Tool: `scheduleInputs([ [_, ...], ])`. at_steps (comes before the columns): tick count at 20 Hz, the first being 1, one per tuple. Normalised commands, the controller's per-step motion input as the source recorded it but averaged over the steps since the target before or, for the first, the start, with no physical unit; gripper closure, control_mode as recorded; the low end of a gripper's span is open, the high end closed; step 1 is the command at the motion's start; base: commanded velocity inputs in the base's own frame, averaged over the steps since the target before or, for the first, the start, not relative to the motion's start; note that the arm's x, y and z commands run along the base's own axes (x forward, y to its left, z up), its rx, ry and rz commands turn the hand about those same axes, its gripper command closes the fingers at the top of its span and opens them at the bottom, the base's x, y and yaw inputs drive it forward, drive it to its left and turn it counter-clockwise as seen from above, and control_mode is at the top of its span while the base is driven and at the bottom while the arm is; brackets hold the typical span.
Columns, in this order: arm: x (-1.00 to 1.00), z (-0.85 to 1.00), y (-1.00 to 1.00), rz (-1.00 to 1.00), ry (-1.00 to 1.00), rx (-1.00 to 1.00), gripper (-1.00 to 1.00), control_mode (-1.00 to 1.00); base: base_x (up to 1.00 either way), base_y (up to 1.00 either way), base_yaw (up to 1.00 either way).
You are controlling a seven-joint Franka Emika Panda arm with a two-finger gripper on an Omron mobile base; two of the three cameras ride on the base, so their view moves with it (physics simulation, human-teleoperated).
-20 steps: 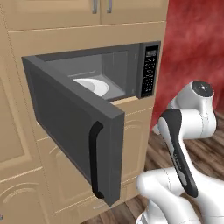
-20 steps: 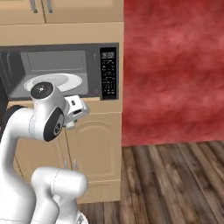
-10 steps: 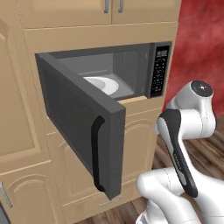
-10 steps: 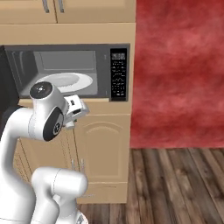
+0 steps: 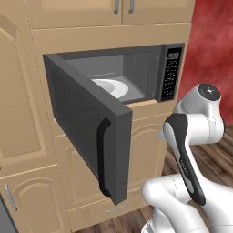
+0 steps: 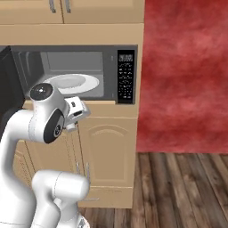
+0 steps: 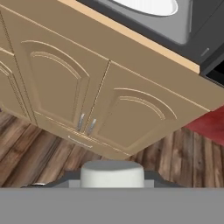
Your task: Pick the marshmallow from the counter and place it in the microwave. Then turn on the microwave.
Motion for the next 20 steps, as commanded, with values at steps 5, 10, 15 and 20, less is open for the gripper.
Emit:
scheduleInputs([
  [5,0.0,0.0,0.0,0.0,0.0,0.0,1.0,1.0,0.22,0.28,0.04],
  [10,0.0,0.0,0.0,0.0,0.0,0.0,1.0,1.0,0.39,0.34,0.02],
  [15,0.0,0.0,0.0,0.0,0.0,0.0,1.0,1.0,0.45,0.32,0.02],
  [20,0.0,0.0,0.0,0.0,0.0,0.0,1.0,1.0,0.26,0.16,0.02],
])
